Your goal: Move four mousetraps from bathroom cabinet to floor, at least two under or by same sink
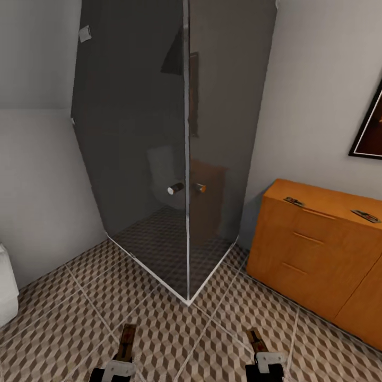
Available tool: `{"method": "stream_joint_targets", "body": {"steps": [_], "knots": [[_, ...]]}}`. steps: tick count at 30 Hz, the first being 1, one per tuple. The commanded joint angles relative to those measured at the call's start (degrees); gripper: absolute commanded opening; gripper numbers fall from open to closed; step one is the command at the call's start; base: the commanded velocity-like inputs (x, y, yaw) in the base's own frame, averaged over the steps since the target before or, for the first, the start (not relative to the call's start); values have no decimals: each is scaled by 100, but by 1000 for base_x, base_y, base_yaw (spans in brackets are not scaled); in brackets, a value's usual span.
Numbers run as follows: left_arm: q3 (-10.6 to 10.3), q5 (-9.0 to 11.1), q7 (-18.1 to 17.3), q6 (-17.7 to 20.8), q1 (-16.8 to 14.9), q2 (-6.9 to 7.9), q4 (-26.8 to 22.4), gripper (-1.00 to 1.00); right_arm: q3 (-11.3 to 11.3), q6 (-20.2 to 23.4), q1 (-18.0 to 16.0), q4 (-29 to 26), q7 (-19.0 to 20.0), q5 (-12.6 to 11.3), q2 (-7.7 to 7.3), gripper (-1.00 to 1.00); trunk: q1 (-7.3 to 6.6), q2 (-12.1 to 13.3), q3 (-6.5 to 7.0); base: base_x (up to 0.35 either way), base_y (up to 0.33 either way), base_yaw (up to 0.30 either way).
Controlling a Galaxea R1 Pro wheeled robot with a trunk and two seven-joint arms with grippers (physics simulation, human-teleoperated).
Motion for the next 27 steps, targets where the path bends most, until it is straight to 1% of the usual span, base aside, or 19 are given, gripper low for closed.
{"method": "stream_joint_targets", "body": {"steps": [1,27], "knots": [[-49,16,26,-23,-8,-8,24,-100,15,3,-2,2,-46,48,-1,-100,0,-3,-6,0,0,290],[-49,16,26,-17,-8,-8,24,-100,15,3,-2,11,-39,48,1,-100,0,-3,-6,0,0,290]]}}
